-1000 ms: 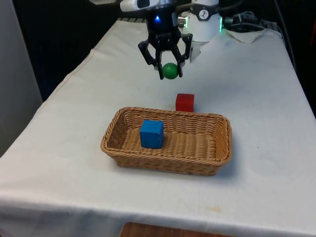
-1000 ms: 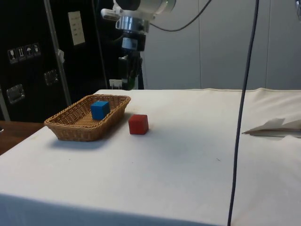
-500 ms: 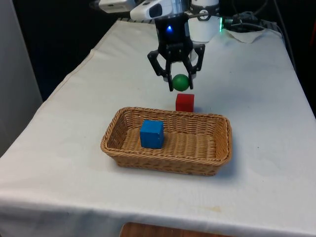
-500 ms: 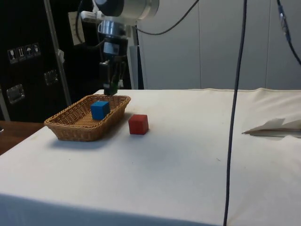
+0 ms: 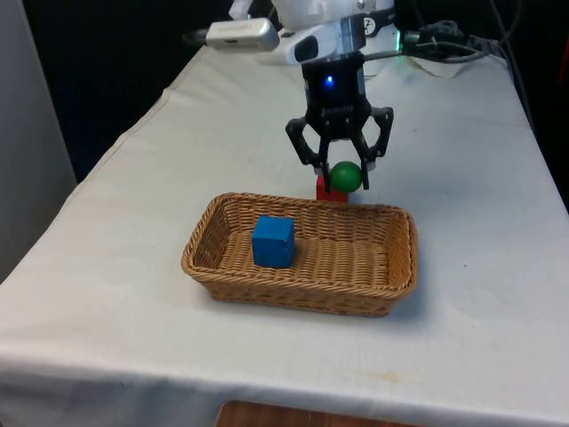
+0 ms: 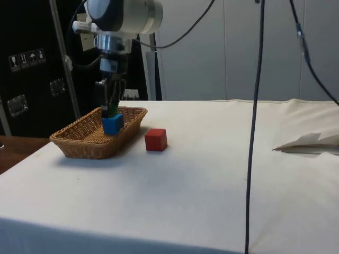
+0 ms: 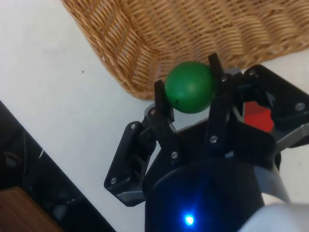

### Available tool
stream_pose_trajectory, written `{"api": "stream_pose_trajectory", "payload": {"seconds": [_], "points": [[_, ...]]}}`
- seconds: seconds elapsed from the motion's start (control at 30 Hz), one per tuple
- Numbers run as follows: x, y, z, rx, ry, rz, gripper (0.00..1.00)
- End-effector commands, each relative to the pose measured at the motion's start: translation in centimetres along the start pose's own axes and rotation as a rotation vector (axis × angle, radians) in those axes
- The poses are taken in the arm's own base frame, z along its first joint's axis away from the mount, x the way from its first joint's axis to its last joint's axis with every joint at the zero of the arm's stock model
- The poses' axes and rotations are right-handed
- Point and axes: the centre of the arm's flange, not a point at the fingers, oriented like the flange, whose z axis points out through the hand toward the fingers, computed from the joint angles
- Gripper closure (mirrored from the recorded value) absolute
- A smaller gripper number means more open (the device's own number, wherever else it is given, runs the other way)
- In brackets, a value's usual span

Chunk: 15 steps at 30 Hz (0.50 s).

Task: Place all non-red objects into the basket.

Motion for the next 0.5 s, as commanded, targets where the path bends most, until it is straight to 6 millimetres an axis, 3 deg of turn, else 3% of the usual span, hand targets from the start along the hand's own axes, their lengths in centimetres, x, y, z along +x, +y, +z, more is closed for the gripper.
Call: {"api": "stream_pose_trajectory", "payload": {"seconds": [0.0, 0.27, 0.47], "points": [[0.1, 0.0, 0.4, -0.001, -0.002, 0.000, 1.00], [0.7, -0.2, 4.0, 0.009, -0.010, 0.008, 1.00], [0.8, -0.1, 5.7, 0.005, -0.015, 0.006, 1.00]]}}
